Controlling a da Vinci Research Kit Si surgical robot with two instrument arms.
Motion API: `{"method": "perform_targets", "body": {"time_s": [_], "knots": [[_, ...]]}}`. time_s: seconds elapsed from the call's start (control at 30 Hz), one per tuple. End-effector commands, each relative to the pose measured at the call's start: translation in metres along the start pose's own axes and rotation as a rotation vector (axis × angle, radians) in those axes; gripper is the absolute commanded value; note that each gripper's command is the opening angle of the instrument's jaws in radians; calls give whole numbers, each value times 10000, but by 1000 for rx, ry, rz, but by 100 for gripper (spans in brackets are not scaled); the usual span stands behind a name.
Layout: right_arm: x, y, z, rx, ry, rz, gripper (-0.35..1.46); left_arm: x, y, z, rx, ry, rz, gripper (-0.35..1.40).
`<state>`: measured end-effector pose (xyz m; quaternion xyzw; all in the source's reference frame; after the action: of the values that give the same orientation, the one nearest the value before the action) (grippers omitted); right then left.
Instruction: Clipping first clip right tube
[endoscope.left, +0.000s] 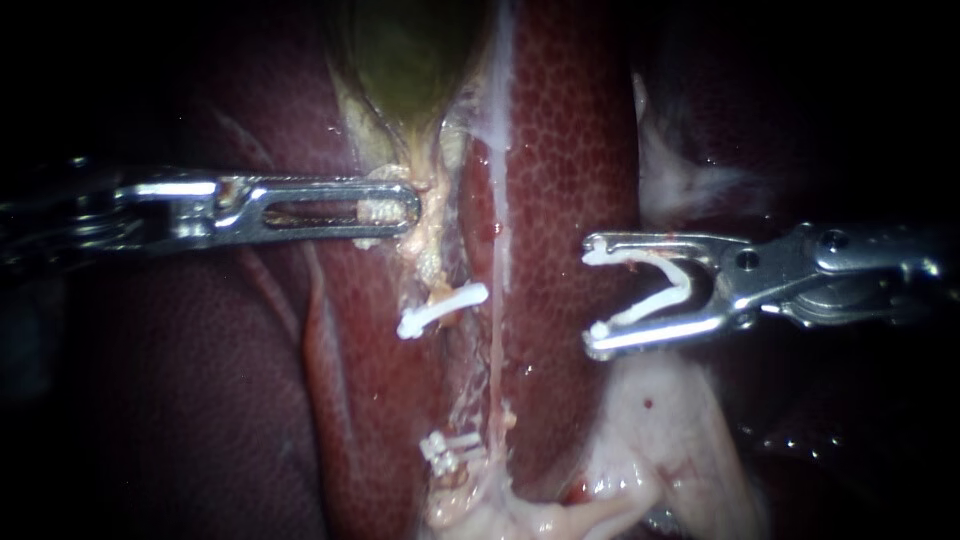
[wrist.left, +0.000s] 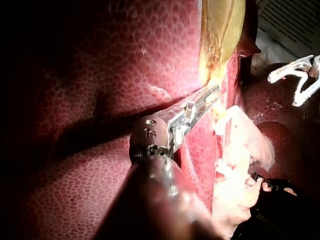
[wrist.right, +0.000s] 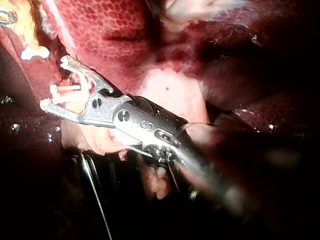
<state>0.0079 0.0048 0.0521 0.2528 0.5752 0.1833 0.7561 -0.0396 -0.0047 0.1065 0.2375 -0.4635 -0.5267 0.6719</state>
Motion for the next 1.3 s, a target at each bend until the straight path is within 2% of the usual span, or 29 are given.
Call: {"method": "perform_targets", "body": {"time_s": [0.03,0.23,0.4,0.57,0.73,0.93,1.17,1.3], "knots": [[0,0,0,-1,0,0,60,0,0,-1,1,0,0,-35],[0,0,1,-1,0,0,60,-2,-1,-5,3,2,-1,-35],[0,0,1,-1,0,0,60,-11,-1,-17,11,8,-4,-35],[-1,1,1,-2,0,0,60,-25,-3,-39,-3,6,-13,-35],[-1,1,1,-2,0,0,60,-42,-6,-65,-9,-22,-25,-35],[-1,1,2,-2,0,0,60,-58,-9,-87,-12,-41,-32,-35],[-5,3,4,-3,0,-2,60,-60,-10,-90,-13,-48,-34,-35],[-14,5,10,2,1,-7,60,-60,-10,-90,-13,-48,-34,-35]]}}
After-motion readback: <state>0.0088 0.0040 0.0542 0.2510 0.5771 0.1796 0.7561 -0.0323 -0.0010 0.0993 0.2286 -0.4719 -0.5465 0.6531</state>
